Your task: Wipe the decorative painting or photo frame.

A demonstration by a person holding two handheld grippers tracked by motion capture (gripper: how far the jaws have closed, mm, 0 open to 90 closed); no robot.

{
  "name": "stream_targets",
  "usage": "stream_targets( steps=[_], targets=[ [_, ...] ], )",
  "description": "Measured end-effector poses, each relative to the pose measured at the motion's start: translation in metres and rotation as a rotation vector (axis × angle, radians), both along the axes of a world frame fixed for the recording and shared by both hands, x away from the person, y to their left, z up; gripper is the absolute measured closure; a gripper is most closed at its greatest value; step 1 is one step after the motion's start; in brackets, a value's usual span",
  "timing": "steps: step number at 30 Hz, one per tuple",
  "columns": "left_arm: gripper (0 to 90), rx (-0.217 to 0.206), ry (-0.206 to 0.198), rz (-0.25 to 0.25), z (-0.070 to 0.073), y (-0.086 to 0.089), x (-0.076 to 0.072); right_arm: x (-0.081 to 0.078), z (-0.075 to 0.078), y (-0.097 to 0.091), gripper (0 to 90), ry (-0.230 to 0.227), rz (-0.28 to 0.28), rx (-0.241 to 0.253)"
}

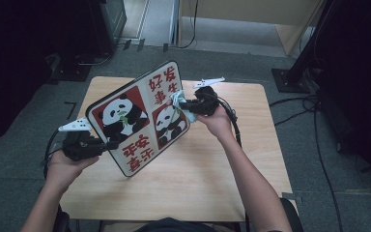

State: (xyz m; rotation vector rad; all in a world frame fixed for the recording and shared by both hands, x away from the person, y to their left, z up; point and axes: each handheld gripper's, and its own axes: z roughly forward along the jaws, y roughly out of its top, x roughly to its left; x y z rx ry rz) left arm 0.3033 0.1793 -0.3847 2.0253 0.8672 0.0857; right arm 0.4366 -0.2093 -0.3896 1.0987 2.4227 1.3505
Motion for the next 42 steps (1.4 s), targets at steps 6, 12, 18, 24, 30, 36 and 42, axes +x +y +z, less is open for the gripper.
stream_targets(
  steps=[6, 12, 18, 24, 30, 36, 42],
  targets=[
    [78.5, -0.004, -0.001, 0.000, 0.000, 0.000, 0.000, -0.002, -0.010, -0.002, 79.9, 0.014, -0.008, -0.008],
    [78.3, -0.015, 0.004, -0.001, -0.001, 0.001, 0.000, -0.002, -0.021, -0.004, 79.9, 0.023, -0.008, -0.016],
    [78.3, -0.010, 0.001, 0.000, -0.001, 0.000, -0.001, -0.003, -0.032, -0.007, 79.9, 0.037, -0.010, -0.029],
    [78.2, -0.009, 0.000, 0.001, -0.001, 0.000, -0.001, -0.005, -0.042, -0.008, 79.8, 0.043, -0.019, -0.035],
    [78.0, -0.013, 0.000, 0.001, -0.001, -0.001, -0.002, -0.006, -0.056, -0.011, 79.8, 0.073, -0.032, -0.044],
    [77.8, -0.018, 0.000, 0.001, -0.002, 0.000, -0.002, -0.008, -0.072, -0.013, 79.9, 0.107, -0.038, -0.056],
    [77.7, -0.026, 0.001, 0.006, -0.003, 0.000, -0.004, -0.011, -0.084, -0.012, 79.9, 0.134, -0.048, -0.074]
  ],
)
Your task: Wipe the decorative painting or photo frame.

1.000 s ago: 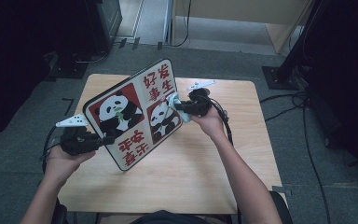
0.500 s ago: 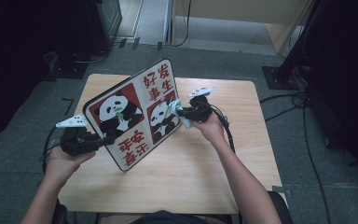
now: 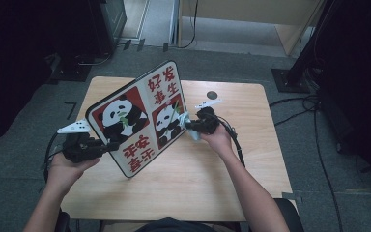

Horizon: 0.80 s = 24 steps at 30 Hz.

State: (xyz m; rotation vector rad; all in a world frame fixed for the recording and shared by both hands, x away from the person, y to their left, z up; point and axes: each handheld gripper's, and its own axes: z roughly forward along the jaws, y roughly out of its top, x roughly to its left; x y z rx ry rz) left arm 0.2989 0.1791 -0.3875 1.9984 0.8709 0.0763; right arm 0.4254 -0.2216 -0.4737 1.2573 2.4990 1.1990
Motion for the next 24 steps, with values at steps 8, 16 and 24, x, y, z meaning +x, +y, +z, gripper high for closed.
stream_targets(
  steps=[8, 16, 24],
  targets=[
    [77.2, -0.004, -0.002, -0.002, 0.000, -0.001, 0.000, -0.001, -0.015, 0.001, 79.9, 0.039, 0.000, -0.013],
    [78.1, -0.030, 0.009, 0.019, -0.002, 0.001, 0.002, -0.004, -0.021, -0.002, 80.0, 0.073, -0.020, -0.018],
    [78.3, -0.028, 0.011, 0.017, -0.001, 0.001, 0.003, -0.005, -0.014, -0.007, 80.3, 0.083, -0.021, -0.032]
  ],
)
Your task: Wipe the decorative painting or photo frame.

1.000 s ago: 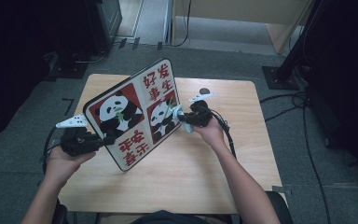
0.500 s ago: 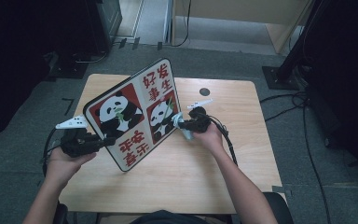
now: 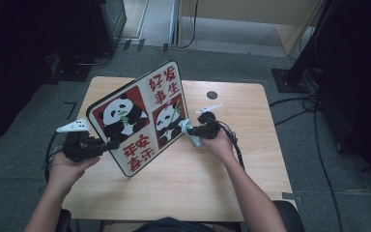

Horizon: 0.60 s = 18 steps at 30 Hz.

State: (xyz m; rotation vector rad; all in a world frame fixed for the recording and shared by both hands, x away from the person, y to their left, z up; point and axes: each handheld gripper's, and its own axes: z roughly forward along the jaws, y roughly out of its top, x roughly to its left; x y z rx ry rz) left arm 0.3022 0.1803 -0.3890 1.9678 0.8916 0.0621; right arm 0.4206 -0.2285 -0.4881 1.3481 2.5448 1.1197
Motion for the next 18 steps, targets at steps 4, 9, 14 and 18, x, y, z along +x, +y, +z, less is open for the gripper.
stream_targets(
  steps=[4, 9, 14, 18],
  targets=[
    [78.4, 0.006, -0.003, 0.002, 0.000, 0.000, 0.000, -0.001, 0.010, -0.004, 80.4, -0.005, 0.005, 0.006],
    [78.4, 0.006, 0.000, 0.004, 0.001, -0.001, 0.000, -0.004, 0.023, -0.005, 80.4, -0.022, 0.021, 0.015],
    [78.4, 0.008, 0.002, 0.004, 0.001, -0.001, 0.000, -0.006, 0.038, -0.002, 80.5, -0.020, 0.040, -0.003],
    [78.3, 0.006, 0.005, 0.004, 0.001, -0.001, 0.000, -0.007, 0.059, -0.002, 80.5, -0.050, 0.050, 0.005]
  ],
)
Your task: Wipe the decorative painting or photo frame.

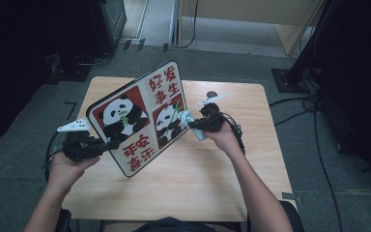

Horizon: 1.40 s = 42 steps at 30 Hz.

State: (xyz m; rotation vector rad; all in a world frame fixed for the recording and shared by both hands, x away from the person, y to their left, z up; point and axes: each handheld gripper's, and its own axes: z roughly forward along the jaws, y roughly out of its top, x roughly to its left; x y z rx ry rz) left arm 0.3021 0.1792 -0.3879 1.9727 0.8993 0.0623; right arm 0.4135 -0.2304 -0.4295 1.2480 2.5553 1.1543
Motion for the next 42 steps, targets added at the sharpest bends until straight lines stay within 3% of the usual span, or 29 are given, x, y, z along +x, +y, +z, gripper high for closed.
stream_targets(
  steps=[3, 10, 28, 32, 42],
  targets=[
    [78.3, -0.002, 0.004, 0.000, 0.000, 0.000, 0.000, 0.001, 0.013, -0.001, 80.4, -0.014, 0.009, -0.012],
    [78.4, -0.003, 0.006, 0.004, 0.000, 0.000, 0.000, 0.005, 0.054, 0.000, 80.4, -0.068, 0.026, 0.011],
    [78.3, 0.006, 0.002, -0.001, 0.001, 0.000, 0.000, 0.021, 0.162, 0.045, 80.3, -0.213, 0.085, 0.038],
    [78.4, 0.004, 0.005, -0.002, 0.001, 0.000, 0.000, 0.024, 0.166, 0.055, 80.3, -0.218, 0.096, 0.031],
    [78.2, 0.005, 0.005, -0.007, 0.001, 0.000, 0.000, 0.028, 0.147, 0.065, 80.3, -0.186, 0.109, 0.015]
  ],
)
